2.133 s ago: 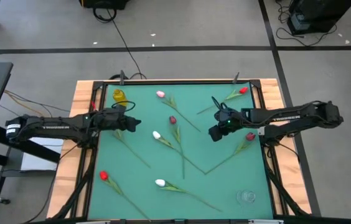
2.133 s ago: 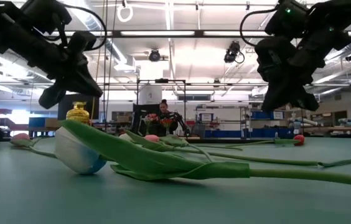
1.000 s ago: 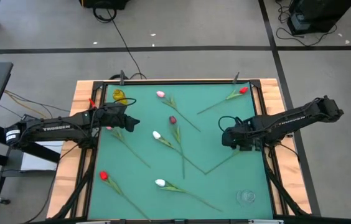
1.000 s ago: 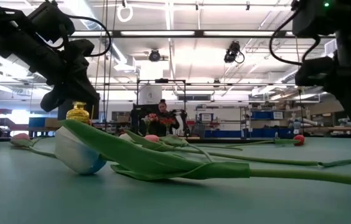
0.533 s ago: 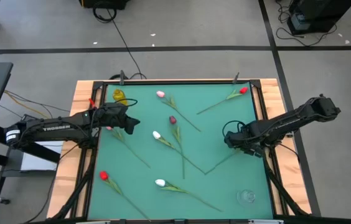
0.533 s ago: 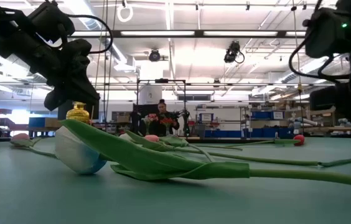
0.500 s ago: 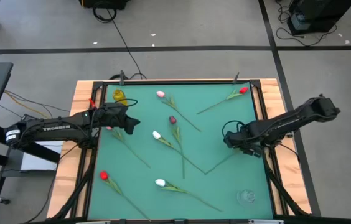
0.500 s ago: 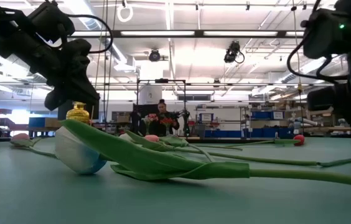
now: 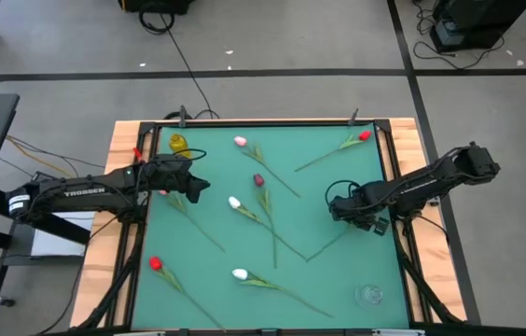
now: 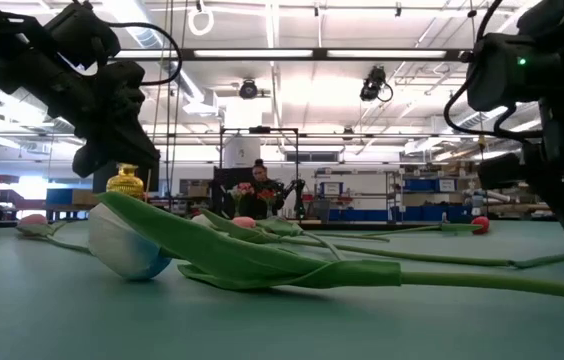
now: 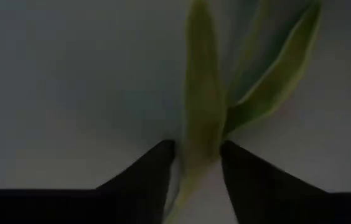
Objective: Sort flowers into vase by color
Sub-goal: Put the right dark red tulip into the transparent vase
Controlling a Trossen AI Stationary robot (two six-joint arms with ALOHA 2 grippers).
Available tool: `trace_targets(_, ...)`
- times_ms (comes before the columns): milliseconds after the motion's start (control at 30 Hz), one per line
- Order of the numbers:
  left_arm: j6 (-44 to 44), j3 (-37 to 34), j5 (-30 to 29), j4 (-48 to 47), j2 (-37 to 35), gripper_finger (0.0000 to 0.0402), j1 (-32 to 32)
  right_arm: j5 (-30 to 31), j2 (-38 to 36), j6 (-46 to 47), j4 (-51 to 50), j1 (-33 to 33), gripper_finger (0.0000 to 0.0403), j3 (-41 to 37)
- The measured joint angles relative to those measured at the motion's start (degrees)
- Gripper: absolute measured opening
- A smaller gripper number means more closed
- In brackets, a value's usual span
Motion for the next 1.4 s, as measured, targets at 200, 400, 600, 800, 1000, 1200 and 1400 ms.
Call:
trace_targets(200, 4.3, 0.0, 0.0, 0.0, 0.0, 0.0085, 0.0, 1.5, -0.1, -0.7, 0.5, 1.2, 0.0034, 0.0)
trace_targets(400, 8.8, 0.0, -0.7, 0.3, 0.0, 0.0085, 0.0, 5.4, 0.3, -3.2, -1.7, 1.8, 0.0016, 2.4)
trace_targets(600, 8.5, 0.0, -0.7, 5.9, 0.0, 0.0078, -0.1, 18.2, 0.4, -15.3, -2.4, 1.9, 0.0013, 7.7)
trace_targets(800, 8.4, 0.0, 1.0, 12.9, 0.0, 0.0063, -0.1, 29.3, -0.1, -26.6, -4.3, 4.0, 0.0014, 14.6)
trace_targets(1000, 7.6, 0.1, 6.9, 24.6, 1.1, 0.0065, -0.5, 37.9, -3.2, -43.4, -3.5, 8.1, 0.0013, 20.0)
trace_targets(1200, 5.4, 0.1, 6.3, 34.5, 6.9, 0.0090, -5.5, 46.6, -11.4, -53.5, -3.2, 13.6, 0.0012, 20.8)
trace_targets(1400, 6.2, 5.4, 0.6, 38.8, 16.1, 0.0137, -12.2, 52.3, -19.2, -65.5, -2.2, 18.1, 0.0012, 20.8)
